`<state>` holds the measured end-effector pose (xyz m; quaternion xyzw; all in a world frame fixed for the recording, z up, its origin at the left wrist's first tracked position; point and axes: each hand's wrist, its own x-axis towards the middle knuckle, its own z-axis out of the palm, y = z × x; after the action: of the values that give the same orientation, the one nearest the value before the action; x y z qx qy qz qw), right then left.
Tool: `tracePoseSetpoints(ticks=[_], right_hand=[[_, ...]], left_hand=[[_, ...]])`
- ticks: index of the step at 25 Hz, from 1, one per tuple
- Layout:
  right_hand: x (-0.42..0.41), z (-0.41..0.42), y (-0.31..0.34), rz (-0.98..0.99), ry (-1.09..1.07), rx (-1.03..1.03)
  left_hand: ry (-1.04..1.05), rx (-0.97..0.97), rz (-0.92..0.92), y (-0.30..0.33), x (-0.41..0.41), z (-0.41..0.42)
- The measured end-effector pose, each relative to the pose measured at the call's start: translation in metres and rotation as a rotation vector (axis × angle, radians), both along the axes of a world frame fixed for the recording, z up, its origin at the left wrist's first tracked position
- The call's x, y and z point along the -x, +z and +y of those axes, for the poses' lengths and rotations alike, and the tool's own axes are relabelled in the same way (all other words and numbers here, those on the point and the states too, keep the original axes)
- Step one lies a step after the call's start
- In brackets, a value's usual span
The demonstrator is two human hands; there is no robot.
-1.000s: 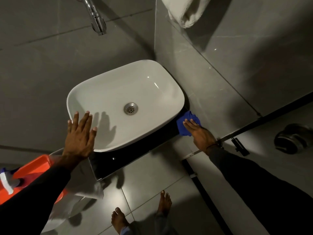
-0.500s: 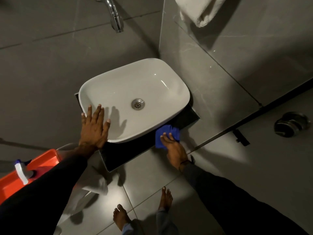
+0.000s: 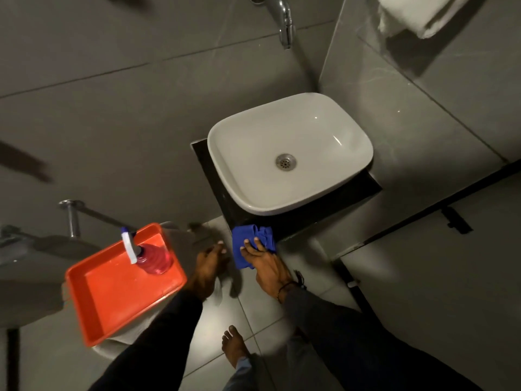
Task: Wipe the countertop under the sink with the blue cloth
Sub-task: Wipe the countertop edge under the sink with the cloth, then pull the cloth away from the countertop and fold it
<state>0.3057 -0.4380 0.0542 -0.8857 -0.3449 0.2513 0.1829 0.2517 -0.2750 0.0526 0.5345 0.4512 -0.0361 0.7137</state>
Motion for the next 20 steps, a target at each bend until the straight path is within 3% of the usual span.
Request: tracePoseSetpoints(ticks=[3, 6, 8, 10, 16, 20], right_hand=[[0.001, -0.006, 0.012, 0.063, -0.121, -0.074], [0.006, -0.021, 0.015, 0.07, -0.615, -0.223], [-0.003, -0.023, 0.011, 0.294, -1.031, -0.274], [-0.015, -0.019, 0.006, 0.551, -1.181, -0.285], [-0.004, -0.008, 0.012, 0.603, -0.855, -0.127], [0.017, 0.03, 0.018, 0.688, -0.629, -0.04]], left_hand=[[-0.127, 0.121, 0.031, -0.003, 0.004, -0.015], [-0.14, 0.021, 0.104, 0.001, -0.008, -0.025], [-0.128, -0.033, 0.149, 0.001, -0.014, -0.029], [-0.142, -0.117, 0.209, 0.0, -0.018, -0.03], [-0.267, -0.09, 0.203, 0.022, 0.02, -0.017], [-0.127, -0.06, 0.232, 0.039, 0.077, 0.015]])
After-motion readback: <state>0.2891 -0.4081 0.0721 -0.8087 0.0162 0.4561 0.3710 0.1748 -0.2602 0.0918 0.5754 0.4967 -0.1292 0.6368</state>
